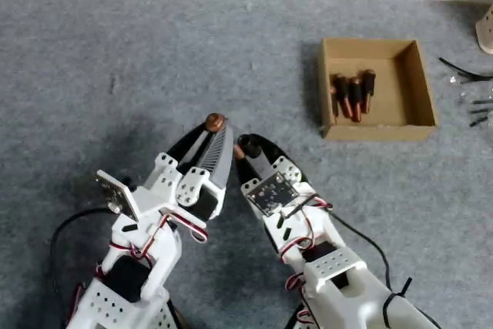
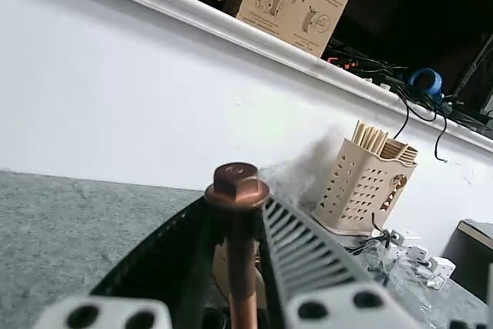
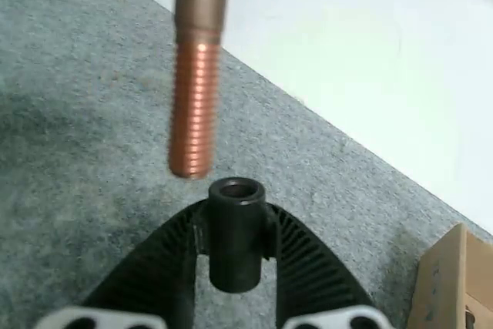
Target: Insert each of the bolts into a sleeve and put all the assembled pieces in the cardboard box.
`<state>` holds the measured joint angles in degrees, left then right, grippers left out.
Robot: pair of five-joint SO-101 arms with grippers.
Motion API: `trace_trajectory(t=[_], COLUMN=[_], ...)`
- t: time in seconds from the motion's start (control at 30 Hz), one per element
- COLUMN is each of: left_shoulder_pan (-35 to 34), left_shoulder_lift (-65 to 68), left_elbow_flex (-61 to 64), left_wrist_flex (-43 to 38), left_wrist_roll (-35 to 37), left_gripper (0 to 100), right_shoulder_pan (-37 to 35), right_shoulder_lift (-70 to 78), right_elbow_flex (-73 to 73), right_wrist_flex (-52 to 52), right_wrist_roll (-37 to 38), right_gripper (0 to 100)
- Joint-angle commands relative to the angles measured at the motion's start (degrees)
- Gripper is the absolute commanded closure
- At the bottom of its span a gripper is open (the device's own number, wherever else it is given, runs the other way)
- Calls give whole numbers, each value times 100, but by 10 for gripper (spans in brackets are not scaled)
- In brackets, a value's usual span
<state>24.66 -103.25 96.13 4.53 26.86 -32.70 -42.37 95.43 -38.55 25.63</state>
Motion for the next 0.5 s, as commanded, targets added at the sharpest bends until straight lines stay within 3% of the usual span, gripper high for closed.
trace_trajectory(t=[0.0,0.33,0.47], left_shoulder_pan=[-31,-330,-400], left_shoulder_lift=[-48,-101,-101], left_elbow_flex=[101,101,101], left_wrist_flex=[105,290,-273], left_wrist_roll=[-18,-9,-44], left_gripper=[994,994,994], right_shoulder_pan=[13,4,-180], right_shoulder_lift=[-163,-171,-171], right_elbow_flex=[549,541,541], right_wrist_flex=[-224,-901,-901], right_wrist_roll=[-18,-18,-18], right_gripper=[993,993,993])
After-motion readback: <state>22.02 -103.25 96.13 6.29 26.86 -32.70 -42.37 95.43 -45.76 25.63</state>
